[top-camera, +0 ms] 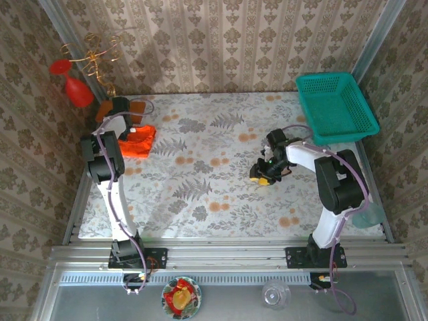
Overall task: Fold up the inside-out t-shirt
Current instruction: Move the T-shirt to the top-left of the table, then reset both arms
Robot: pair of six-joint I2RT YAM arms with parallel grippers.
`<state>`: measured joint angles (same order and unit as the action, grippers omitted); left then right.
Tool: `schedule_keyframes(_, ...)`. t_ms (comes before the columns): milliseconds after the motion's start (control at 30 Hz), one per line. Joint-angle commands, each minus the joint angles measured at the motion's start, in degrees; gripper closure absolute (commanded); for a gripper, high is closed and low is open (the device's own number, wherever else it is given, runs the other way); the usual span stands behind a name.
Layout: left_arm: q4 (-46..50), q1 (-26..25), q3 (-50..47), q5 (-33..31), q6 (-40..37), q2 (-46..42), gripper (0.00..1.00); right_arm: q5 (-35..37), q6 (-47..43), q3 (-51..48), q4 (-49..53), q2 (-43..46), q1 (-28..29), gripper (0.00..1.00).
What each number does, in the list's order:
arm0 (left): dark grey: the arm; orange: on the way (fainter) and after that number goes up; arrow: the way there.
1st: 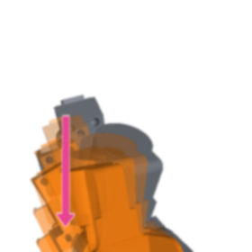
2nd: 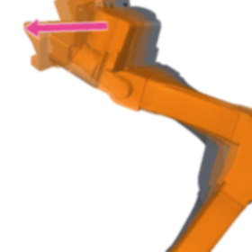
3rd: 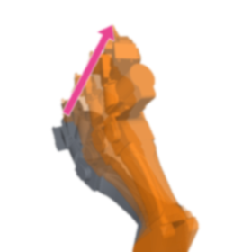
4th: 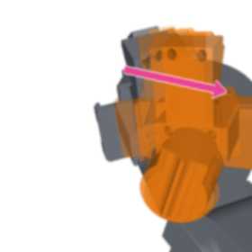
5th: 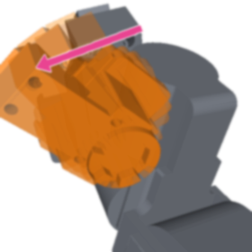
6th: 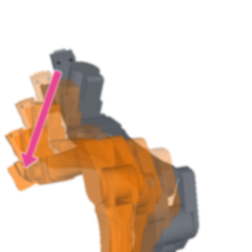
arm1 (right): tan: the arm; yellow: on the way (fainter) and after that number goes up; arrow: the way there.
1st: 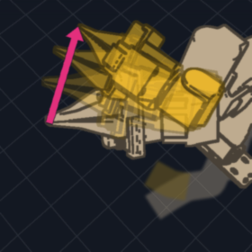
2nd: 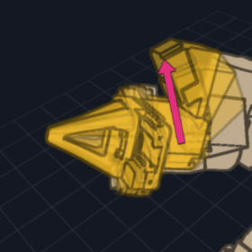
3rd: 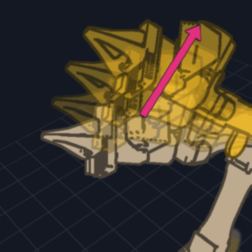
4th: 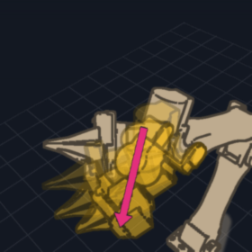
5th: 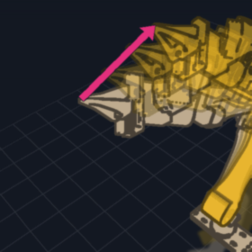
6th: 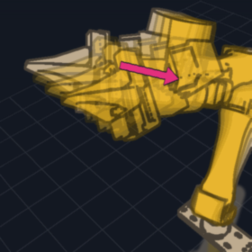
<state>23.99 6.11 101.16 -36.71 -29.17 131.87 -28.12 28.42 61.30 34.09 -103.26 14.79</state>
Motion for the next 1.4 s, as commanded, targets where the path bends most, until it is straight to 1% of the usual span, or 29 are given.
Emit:
schedule_keyframes(0, 1.1, 0.9, 1.5, -2.0, 1.3, -0.8, 0.68, -0.6, -0.6, 2.4, 4.0, 0.5, 0.2, 0.6)
schedule_keyframes(67, 2.5, 1.2, 2.0, -2.0, 3.1, -2.3, 0.57, 0.9, -1.2, 3.3, 5.6, 1.1, 0.1, 0.6)
schedule_keyframes(133, 3.4, 1.3, 1.9, -1.6, 4.7, -4.3, 0.5, 2.0, -1.7, 4.2, 7.0, 1.5, 0.1, 0.6)
schedule_keyframes(267, 7.3, 1.9, 1.7, 1.1, 10.4, -9.0, 0.45, 3.6, -2.2, 5.8, 8.7, 2.9, 0.1, 0.6)
schedule_keyframes(333, 10.5, 2.4, 2.1, 3.6, 14.4, -10.9, 0.44, 4.8, -2.5, 6.4, 9.1, 3.6, 0.1, 0.6)
schedule_keyframes(400, 13.1, 2.5, 1.3, 8.0, 18.6, -13.2, 0.43, 7.2, -3.1, 6.7, 9.8, 4.6, 0.0, 0.59)
schedule_keyframes(500, 13.2, 2.3, -2.8, 13.6, 23.6, -17.4, 0.39, 11.3, -4.0, 6.9, 10.1, 6.5, -0.4, 0.57)
schedule_keyframes(533, 12.9, 2.2, -4.5, 15.4, 24.8, -18.9, 0.28, 12.8, -4.2, 6.6, 9.8, 7.4, -0.7, 0.56)
schedule_keyframes(633, 10.9, 1.5, -11.2, 20.1, 29.2, -24.3, 0.07, 18.7, -5.0, 5.9, 7.7, 9.9, -1.3, 0.45)
schedule_keyframes(667, 9.7, 1.0, -14.2, 20.9, 30.4, -26.3, 0.03, 21.0, -5.1, 5.7, 6.9, 10.7, -1.4, 0.34)
schedule_keyframes(700, 8.4, 0.1, -17.3, 20.9, 31.0, -28.5, 0.0, 23.3, -5.3, 5.5, 6.0, 11.3, -1.6, 0.24)
schedule_keyframes(767, 5.3, -1.2, -23.4, 20.8, 32.3, -32.7, 0.0, 27.2, -5.3, 5.2, 4.6, 12.2, -2.1, 0.1)
schedule_keyframes(800, 3.6, -1.6, -26.5, 20.9, 32.8, -34.6, 0.0, 28.8, -5.2, 5.1, 4.0, 12.5, -2.4, 0.01)
schedule_keyframes(933, -4.8, -2.8, -39.9, 23.6, 36.1, -43.2, 0.04, 34.1, -5.1, 3.5, -0.2, 13.4, -4.2, 0.0)
schedule_keyframes(1000, -10.2, -3.3, -47.3, 23.2, 36.8, -47.4, 0.04, 37.2, -6.6, 2.1, -2.9, 14.1, -4.6, 0.0)
schedule_keyframes(1067, -15.0, -3.4, -53.9, 21.9, 38.3, -50.6, 0.03, 41.9, -10.5, -0.8, -8.8, 15.9, -4.7, 0.0)
schedule_keyframes(1167, -20.3, -3.4, -60.0, 20.4, 38.6, -53.0, 0.02, 47.9, -15.0, -5.6, -16.0, 18.2, -5.2, 0.0)
schedule_keyframes(1300, -30.1, -3.5, -65.8, 19.9, 35.9, -53.9, 0.02, 49.5, -22.1, -14.2, -30.6, 20.1, -6.3, 0.0)
schedule_keyframes(1367, -36.4, -3.5, -68.2, 22.1, 33.9, -53.6, 0.01, 48.7, -22.6, -17.9, -37.7, 20.2, -7.8, 0.0)
